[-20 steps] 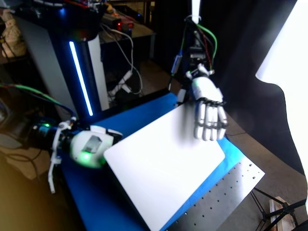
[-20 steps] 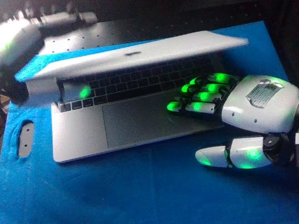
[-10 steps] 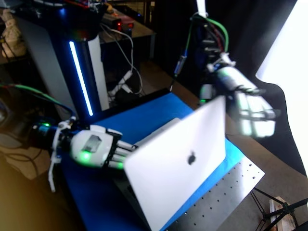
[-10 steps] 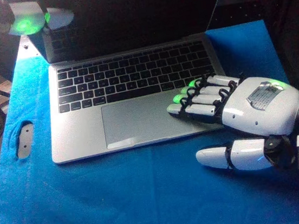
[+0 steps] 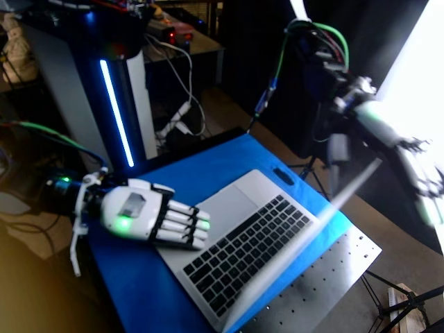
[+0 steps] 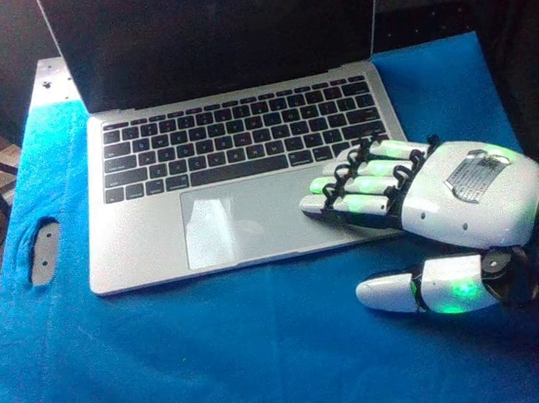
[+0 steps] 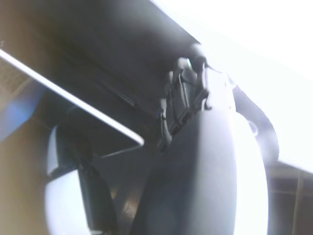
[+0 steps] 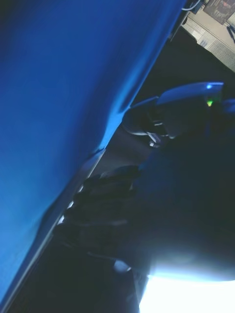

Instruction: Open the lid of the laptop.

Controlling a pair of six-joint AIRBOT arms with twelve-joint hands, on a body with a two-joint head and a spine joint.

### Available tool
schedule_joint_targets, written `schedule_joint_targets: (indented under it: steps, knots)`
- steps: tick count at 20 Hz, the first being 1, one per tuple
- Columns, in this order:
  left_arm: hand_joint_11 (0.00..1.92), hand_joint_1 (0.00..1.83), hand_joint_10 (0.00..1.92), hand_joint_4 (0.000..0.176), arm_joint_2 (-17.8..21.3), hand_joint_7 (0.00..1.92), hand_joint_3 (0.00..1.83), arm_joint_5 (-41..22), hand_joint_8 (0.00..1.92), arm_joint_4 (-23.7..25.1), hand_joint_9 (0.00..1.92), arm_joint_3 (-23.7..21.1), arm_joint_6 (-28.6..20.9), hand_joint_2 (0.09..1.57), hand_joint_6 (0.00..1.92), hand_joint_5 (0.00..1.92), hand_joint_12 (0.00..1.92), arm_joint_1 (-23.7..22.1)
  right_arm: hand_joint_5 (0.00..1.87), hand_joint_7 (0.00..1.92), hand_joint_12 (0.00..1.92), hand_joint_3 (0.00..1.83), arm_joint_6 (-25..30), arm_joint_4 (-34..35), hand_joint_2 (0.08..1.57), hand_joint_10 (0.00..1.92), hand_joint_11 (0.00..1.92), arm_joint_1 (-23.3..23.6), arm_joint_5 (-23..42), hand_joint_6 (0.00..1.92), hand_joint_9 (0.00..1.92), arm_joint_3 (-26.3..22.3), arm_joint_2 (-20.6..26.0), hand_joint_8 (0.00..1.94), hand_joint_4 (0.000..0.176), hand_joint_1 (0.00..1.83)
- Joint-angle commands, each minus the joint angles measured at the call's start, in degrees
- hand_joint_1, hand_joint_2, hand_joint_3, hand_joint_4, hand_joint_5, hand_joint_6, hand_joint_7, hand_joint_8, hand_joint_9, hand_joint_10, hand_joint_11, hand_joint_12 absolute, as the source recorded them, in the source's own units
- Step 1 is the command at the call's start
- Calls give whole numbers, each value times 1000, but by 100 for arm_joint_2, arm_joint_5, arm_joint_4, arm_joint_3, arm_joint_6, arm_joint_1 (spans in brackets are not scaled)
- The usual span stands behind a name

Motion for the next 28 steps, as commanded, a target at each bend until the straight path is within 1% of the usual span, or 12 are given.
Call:
schedule_joint_targets:
  steps: [1, 3, 7, 11, 13, 16, 17, 18, 21, 24, 27, 28]
  knots:
    - [0, 835, 2, 176, -56, 210, 5, -610, 1, -203, 155, 147, 219, 1050, 1, 187, 37, -227, 225, 250, 471, 0, 184, -579, 1356, 0, 66, -63, -220, 0, 259, -80, -169, 1, 0, 0]
    - [0, 824, 0, 176, -82, 153, 5, -482, 0, -416, 106, 244, 415, 1065, 0, 143, 0, -300, 230, 259, 355, 0, 198, -627, 1345, 0, 108, -24, -212, 0, 263, -65, -194, 0, 0, 0]
    - [1, 803, 16, 176, -61, 150, 2, -494, 15, -405, 114, 236, 419, 1079, 7, 124, 0, -351, 211, 260, 372, 0, 224, -627, 1341, 8, 154, -22, -209, 3, 272, -63, -206, 1, 0, 0]
    - [15, 855, 5, 176, -217, 163, 0, -267, 6, -427, 117, 678, 857, 1060, 9, 151, 7, -689, 197, 238, 306, 0, 226, -824, 1357, 0, 175, 78, -206, 0, 258, 13, -275, 0, 0, 0]
    - [45, 877, 6, 176, -273, 208, 0, -111, 6, -815, 167, 874, 1278, 1038, 8, 215, 30, -769, 215, 225, 532, 2, 233, -961, 1347, 2, 66, 165, -206, 0, 236, 36, -338, 0, 0, 0]
    - [43, 859, 0, 176, -277, 224, 0, -84, 5, -887, 167, 888, 1350, 1038, 0, 171, 40, -775, 224, 230, 559, 0, 233, -972, 1352, 2, 44, 170, -206, 0, 241, 36, -342, 2, 0, 0]
    - [47, 827, 0, 176, -292, 232, 4, 49, 5, -1181, 162, 995, 1508, 1050, 0, 166, 51, -796, 214, 218, 727, 0, 237, -1000, 1344, 0, 9, 196, -198, 0, 243, 35, -381, 1, 0, 0]
    - [37, 818, 0, 176, -284, 213, 3, 57, 1, -1250, 151, 998, 1508, 1050, 0, 153, 49, -779, 205, 212, 722, 0, 246, -1000, 1337, 0, 1, 197, -186, 0, 234, 33, -391, 0, 0, 0]
    - [0, 768, 0, 176, -123, 159, 0, -152, 0, -1354, 116, 708, 1473, 1018, 0, 131, 4, -573, 207, 221, 613, 4, 282, -994, 1366, 1, 9, 194, -174, 2, 238, 13, -402, 3, 0, 0]
    - [63, 765, 7, 176, 156, 184, 0, -636, 7, -625, 128, 39, 852, 960, 1, 129, 30, -390, 201, 225, 458, 3, 282, -863, 1339, 6, 99, 189, -176, 0, 241, -29, -401, 0, 0, 0]
    - [75, 742, 10, 122, 545, 217, 0, -1431, 5, 257, 152, -735, 101, 942, 6, 170, 62, -175, 244, 264, 462, 12, 282, -724, 1364, 17, 130, 164, -179, 14, 277, -40, -396, 14, 0, 0]
    - [2, 733, 3, 145, 733, 218, 2, -1831, 1, 457, 153, -1064, -14, 923, 3, 161, 330, -93, 235, 252, 458, 6, 282, -619, 1359, 5, 102, 116, -178, 6, 256, -53, -394, 4, 0, 0]
